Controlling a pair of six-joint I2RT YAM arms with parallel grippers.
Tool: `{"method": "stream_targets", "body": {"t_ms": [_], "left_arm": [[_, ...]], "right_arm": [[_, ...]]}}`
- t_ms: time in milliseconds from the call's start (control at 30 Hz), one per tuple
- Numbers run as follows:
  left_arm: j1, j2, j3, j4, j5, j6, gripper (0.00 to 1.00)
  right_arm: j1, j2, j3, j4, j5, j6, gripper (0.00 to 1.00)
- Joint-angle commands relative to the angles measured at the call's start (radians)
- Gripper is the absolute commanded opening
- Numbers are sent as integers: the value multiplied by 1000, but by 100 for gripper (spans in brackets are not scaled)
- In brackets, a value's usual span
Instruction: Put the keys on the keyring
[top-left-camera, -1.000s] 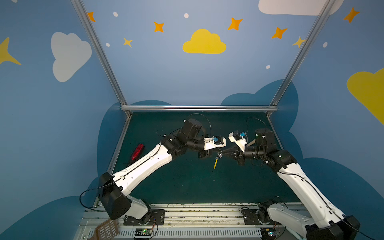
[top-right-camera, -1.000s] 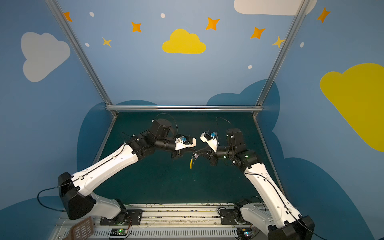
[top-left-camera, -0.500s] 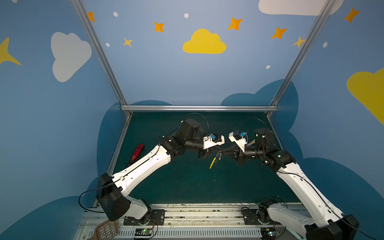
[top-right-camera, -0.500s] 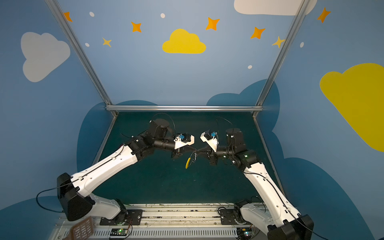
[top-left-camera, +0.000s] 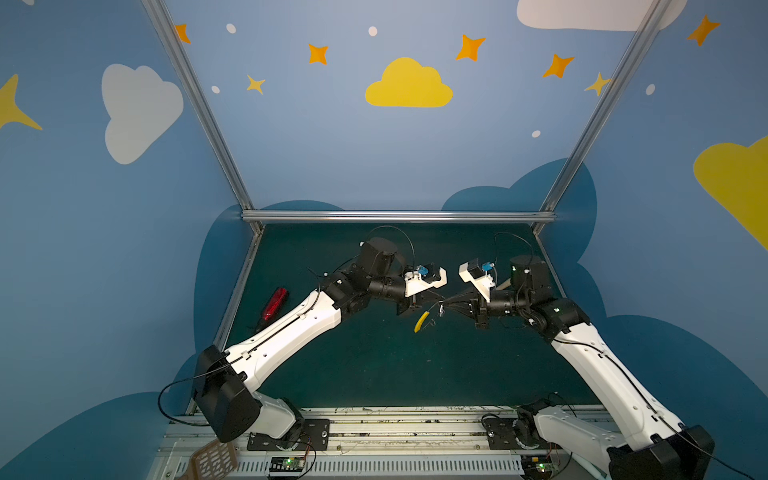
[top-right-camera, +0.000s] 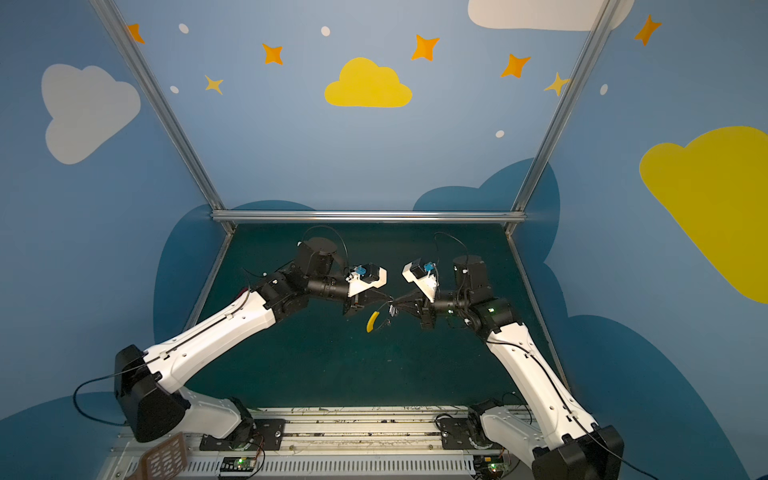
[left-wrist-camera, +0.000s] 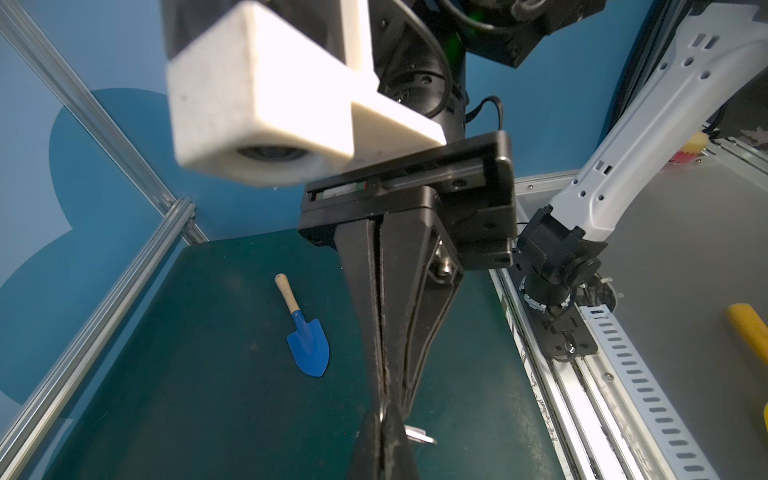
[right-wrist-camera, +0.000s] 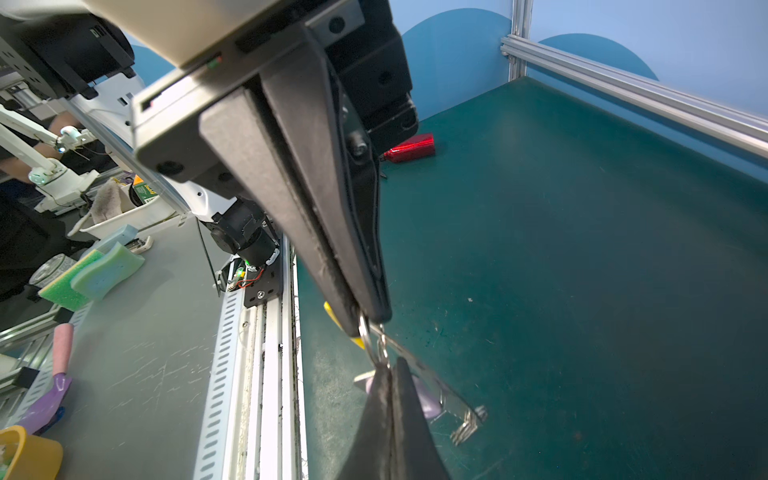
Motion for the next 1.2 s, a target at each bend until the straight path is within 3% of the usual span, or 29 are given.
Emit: {"method": "stream_targets", "body": {"t_ms": [0, 233, 600, 767, 933, 1067, 1133, 1167], "left_arm": [[9, -28, 5, 44, 28, -16, 3], [10, -26, 4, 62, 43, -34, 3], [9, -21, 4, 70, 53, -44, 3], [7, -14, 5, 72, 54, -47, 3], [8, -13, 5, 72, 42, -44, 3], [8, -5, 17, 47, 18, -31, 3], [7, 5, 36, 2, -11, -10, 13], [8, 13, 51, -31, -23, 9, 23]], "right_arm": [[-5, -20, -20, 0, -24, -5, 18], [-6, -75, -71, 125, 12, 27, 29], [0, -79, -97, 263, 49, 47, 30], [7, -66, -91, 281, 24, 47, 22], [8, -67, -87, 251, 9, 22, 2], [7, -74, -66, 175, 16, -33, 0], [6, -68, -37, 107, 29, -70, 0], [7, -62, -16, 61, 37, -88, 0]]}}
